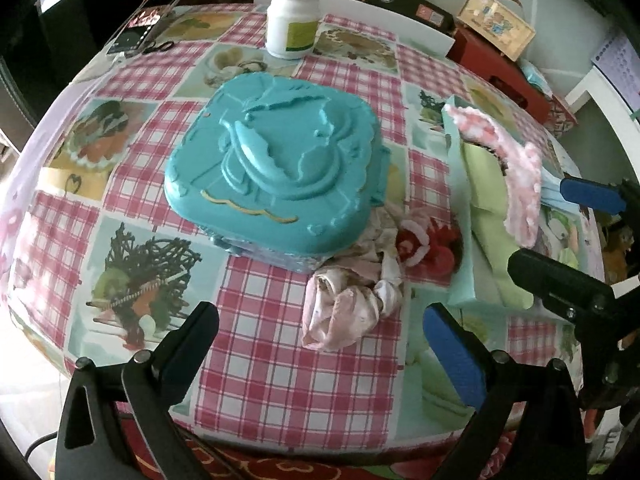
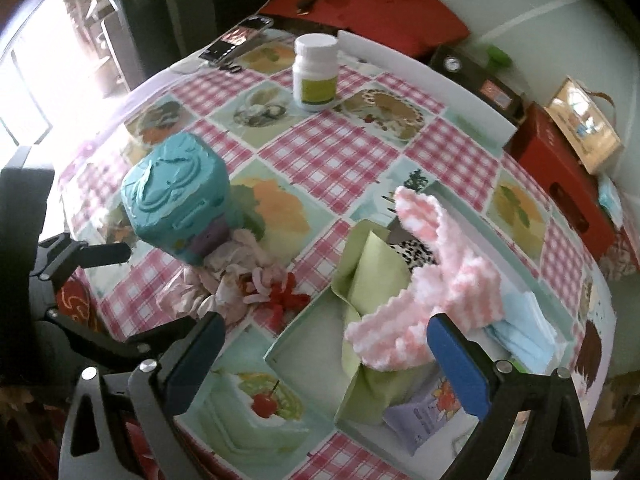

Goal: Organize soft objects
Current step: 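Grasp the pink satin scrunchie with the left tool while the right tool grasps the red-white plush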

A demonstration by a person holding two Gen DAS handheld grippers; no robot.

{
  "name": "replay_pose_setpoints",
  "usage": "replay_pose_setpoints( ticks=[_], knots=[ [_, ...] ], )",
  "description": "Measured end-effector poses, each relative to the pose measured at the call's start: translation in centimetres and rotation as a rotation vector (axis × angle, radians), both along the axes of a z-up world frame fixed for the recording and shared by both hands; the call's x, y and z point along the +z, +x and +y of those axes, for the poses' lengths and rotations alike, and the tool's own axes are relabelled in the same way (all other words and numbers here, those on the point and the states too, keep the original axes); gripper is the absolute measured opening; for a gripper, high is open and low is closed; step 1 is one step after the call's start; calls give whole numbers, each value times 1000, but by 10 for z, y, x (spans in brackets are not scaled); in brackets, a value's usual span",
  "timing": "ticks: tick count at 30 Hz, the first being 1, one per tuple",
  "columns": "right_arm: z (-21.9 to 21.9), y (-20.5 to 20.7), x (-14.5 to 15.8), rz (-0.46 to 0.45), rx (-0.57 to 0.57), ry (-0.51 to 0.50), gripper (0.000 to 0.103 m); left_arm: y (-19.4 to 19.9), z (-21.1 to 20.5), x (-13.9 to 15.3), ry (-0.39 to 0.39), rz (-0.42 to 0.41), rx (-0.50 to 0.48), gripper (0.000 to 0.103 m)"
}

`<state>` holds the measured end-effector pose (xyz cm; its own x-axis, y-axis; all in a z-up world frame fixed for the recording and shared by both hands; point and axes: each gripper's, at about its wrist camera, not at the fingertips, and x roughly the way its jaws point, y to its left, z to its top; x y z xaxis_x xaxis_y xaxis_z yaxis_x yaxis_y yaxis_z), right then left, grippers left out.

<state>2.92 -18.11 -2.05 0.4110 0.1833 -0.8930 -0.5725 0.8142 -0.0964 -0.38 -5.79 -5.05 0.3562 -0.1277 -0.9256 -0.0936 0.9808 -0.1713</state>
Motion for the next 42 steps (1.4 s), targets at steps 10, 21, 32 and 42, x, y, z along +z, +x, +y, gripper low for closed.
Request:
replay_pose_setpoints(
  ticks=[10, 21, 32, 42],
  knots=[
    [17, 12, -15, 62, 93, -37, 86, 2, 0, -11, -17, 41, 4, 95],
    [57, 19, -31, 123, 221, -75, 76, 4, -4, -23, -33, 75, -7, 71],
    [67, 30, -54, 180, 243, -111, 63, 10, -15, -25, -97, 67, -53, 58],
    [77, 47, -75, 206, 243, -138, 59, 14, -13, -27, -147, 64, -70, 44]
  ],
)
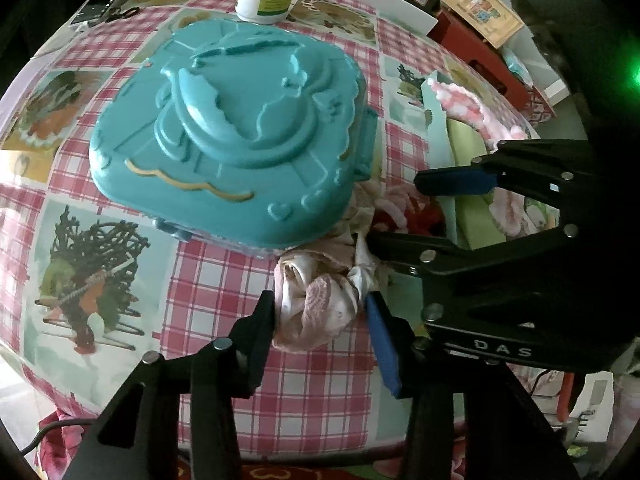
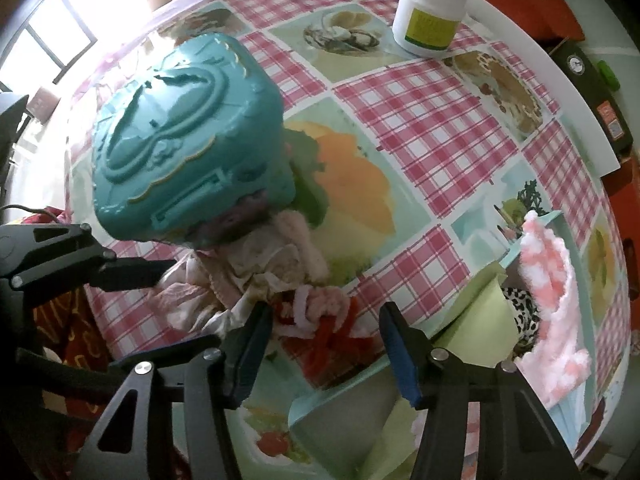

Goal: Organize soft objects
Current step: 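Grasp the pink satin scrunchie with the left tool while the right tool grasps the red-white plush, then lift and carry the scrunchie and plush with both tools over the tray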

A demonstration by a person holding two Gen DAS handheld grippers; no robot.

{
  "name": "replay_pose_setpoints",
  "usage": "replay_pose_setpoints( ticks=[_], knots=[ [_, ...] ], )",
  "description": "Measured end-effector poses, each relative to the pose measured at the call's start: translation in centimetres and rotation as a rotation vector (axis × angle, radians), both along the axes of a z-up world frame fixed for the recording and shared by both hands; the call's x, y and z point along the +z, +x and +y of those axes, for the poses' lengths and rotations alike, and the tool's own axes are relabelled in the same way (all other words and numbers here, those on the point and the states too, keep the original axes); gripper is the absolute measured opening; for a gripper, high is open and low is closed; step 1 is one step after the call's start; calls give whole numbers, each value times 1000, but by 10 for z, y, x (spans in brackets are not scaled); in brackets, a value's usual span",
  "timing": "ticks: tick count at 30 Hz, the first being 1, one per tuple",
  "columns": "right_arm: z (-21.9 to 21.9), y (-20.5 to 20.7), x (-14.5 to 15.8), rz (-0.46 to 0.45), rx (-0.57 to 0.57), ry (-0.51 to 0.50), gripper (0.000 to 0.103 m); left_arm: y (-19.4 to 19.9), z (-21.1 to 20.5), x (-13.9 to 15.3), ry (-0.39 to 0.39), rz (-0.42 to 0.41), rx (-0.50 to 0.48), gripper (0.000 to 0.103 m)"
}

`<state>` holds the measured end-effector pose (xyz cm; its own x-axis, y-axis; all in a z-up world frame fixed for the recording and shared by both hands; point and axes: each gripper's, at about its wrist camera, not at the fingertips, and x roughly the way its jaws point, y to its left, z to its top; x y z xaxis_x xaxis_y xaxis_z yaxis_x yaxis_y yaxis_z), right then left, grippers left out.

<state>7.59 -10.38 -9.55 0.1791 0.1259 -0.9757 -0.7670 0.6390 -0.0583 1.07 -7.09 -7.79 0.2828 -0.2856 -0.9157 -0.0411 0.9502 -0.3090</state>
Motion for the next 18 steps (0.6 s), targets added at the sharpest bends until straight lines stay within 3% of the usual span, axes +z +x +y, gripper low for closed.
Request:
replay_pose_setpoints(
  ticks=[9, 15, 18],
  knots=[
    [7, 8, -17, 20, -13, 4, 59, 0, 7, -7, -79, 16, 20, 22],
    [9, 9, -25, 24, -6, 7, 59, 1, 10, -11, -89, 20, 22, 20],
    [10, 8, -28, 37, -8, 17, 53, 0, 9, -10, -85, 19, 21, 19]
  ],
)
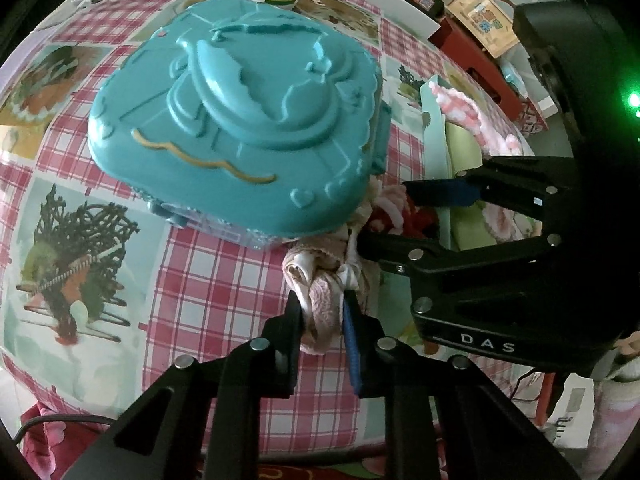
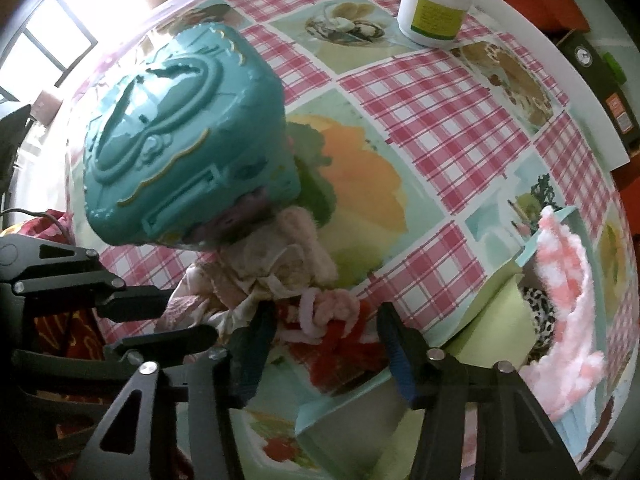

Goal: Organize soft objects
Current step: 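Lift and carry the scrunchie and plush with both tools over the tray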

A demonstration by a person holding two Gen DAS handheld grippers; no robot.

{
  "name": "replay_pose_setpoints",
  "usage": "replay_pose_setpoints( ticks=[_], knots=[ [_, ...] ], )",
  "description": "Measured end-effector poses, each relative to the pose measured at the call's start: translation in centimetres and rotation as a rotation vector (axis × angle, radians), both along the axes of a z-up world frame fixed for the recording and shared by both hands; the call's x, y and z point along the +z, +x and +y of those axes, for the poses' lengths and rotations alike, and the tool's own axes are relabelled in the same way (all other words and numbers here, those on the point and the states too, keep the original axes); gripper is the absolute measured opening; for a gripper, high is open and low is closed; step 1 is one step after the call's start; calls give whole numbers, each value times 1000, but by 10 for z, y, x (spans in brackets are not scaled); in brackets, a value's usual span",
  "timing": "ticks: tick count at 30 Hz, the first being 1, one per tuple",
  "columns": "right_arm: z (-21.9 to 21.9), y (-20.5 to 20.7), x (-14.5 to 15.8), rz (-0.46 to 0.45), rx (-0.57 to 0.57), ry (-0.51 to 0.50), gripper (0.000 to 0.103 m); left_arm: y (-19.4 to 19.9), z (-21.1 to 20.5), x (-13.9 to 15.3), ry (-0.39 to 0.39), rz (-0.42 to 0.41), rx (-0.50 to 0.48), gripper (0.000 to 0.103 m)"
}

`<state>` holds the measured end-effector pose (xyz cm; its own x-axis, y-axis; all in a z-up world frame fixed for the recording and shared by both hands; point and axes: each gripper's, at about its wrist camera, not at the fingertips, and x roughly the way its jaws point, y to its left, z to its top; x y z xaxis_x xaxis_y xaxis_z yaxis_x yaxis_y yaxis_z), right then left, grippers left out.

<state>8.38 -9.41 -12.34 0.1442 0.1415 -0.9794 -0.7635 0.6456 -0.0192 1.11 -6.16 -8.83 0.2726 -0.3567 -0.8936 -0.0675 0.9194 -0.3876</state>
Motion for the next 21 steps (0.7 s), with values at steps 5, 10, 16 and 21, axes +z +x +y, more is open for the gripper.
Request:
replay_pose_setpoints(
  ticks=[5, 10, 16, 21],
  knots=[
    [-2, -3, -6, 5, -3, 15, 47, -2, -1, 2, 0, 1, 3, 19],
    [-6, -8, -6, 8, -12, 26, 43, -4, 2, 4, -3, 4, 7, 18],
    [-8, -17, 3, -5, -23, 31, 42, -7, 7, 7, -6, 7, 14, 17],
    [-11, -22, 14, -13, -28, 37, 41, -8, 8, 9, -5, 7, 19, 17]
  ],
)
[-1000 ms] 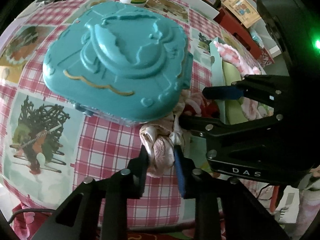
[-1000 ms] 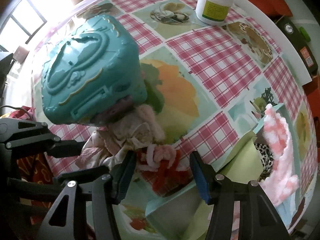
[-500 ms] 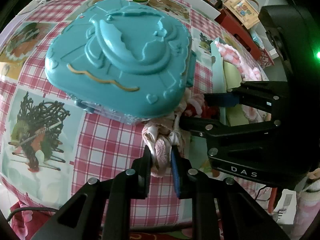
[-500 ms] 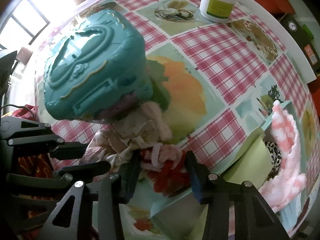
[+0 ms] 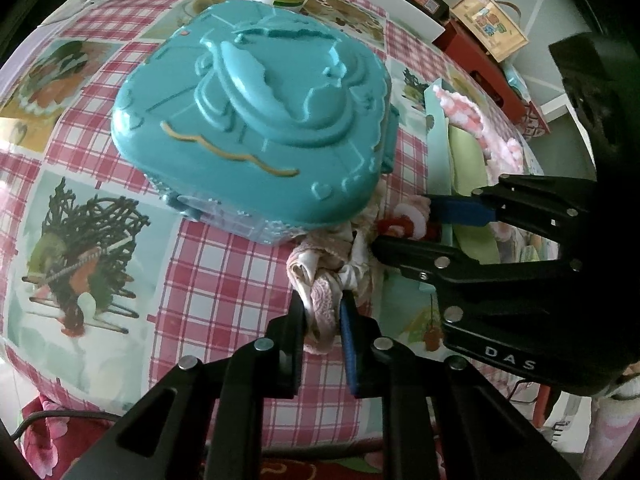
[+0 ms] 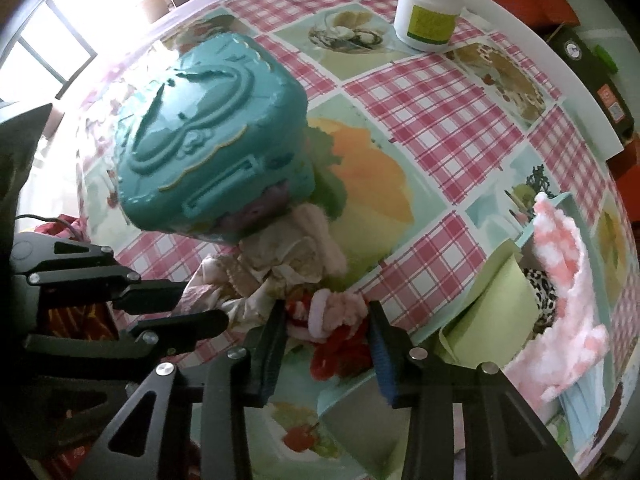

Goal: Organize soft objects
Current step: 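Lift and carry the scrunchie and plush with both tools over the tray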

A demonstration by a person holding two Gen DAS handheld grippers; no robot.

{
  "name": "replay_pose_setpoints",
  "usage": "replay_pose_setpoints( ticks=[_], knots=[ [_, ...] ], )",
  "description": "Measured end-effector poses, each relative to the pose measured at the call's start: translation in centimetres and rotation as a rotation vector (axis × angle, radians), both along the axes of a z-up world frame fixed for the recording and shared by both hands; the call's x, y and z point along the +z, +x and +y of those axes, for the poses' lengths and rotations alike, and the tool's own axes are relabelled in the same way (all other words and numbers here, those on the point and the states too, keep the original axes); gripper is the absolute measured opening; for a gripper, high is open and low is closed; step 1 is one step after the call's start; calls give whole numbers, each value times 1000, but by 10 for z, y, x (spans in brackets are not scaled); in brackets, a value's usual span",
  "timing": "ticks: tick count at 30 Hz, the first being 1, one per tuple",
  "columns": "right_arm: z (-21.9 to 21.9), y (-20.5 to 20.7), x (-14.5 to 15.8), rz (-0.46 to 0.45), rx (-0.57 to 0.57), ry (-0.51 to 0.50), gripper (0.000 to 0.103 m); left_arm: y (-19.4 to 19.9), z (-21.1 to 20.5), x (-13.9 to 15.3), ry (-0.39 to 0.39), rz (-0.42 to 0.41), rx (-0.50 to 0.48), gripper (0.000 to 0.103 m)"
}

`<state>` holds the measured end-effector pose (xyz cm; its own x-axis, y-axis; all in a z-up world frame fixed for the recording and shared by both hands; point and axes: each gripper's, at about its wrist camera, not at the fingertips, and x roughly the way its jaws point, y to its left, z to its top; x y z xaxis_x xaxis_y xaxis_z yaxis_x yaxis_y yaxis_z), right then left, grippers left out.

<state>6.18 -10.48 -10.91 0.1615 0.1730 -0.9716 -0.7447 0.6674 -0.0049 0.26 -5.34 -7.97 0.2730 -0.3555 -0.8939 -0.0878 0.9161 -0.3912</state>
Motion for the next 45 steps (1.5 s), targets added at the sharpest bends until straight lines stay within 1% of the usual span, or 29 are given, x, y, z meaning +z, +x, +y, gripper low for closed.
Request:
replay_pose_setpoints(
  ticks=[7, 13, 24, 33, 38, 45],
  knots=[
    [-6, -3, 21, -19, -16, 7, 41, -4, 4, 2, 1, 0, -2, 17],
    [-15, -11, 43, -39, -30, 17, 41, -8, 2, 2, 5, 8, -25, 17],
    [-29, -22, 59, -64, -65, 45, 41, -5, -10, 14, 22, -17, -58, 17],
    [-51, -32, 93, -117, -97, 79, 41, -15, -13, 39, 36, -76, -85, 17],
    [-60, -42, 107, -147, -109, 88, 41, -23, -15, 55, 44, -109, -97, 17],
    [-65, -53, 116, -187, -133, 106, 41, -32, -20, 78, 63, -164, -111, 17]
  ],
)
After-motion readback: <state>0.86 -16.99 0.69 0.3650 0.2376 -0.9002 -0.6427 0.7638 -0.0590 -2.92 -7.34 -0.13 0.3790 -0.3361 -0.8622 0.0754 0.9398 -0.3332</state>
